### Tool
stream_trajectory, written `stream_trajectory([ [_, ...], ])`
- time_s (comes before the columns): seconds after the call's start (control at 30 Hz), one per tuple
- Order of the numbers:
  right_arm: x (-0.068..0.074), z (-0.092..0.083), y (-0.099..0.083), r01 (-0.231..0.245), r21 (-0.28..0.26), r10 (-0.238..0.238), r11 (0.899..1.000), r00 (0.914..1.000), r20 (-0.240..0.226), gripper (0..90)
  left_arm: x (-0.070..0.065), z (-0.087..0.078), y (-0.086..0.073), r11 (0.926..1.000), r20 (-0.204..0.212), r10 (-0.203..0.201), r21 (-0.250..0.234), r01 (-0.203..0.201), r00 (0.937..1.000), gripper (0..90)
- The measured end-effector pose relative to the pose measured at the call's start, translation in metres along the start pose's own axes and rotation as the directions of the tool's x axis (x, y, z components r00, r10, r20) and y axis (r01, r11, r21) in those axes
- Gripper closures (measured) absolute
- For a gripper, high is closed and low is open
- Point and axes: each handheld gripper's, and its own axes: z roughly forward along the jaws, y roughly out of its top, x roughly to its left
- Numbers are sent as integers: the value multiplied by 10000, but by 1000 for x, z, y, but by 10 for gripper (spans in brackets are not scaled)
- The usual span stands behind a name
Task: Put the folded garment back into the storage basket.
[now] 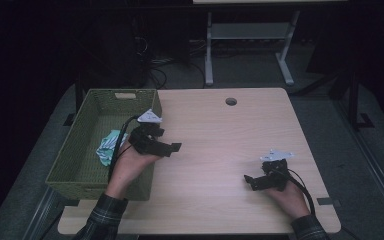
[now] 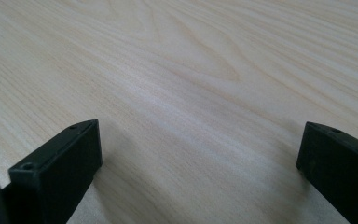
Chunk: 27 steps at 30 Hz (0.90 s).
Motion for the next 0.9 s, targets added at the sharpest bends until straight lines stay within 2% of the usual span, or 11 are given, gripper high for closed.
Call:
stream_trajectory([
  [0.2, 0, 0, 0, 1, 5, -1, 10000, 10000, 14, 0, -16, 14, 0, 9995, 236, 307, -117, -304, 9993, 155],
  [0.57, 0, 0, 0, -8, -9, 8, 10000, 10000, 13, 0, -35, 33, -4, 9959, 266, 674, -626, -656, 9974, 154],
  [0.9, 0, 0, 0, -4, -11, 4, 10000, 10000, 14, 0, -47, 58, -13, 9963, 436, 798, -339, -784, 9959, 154],
])
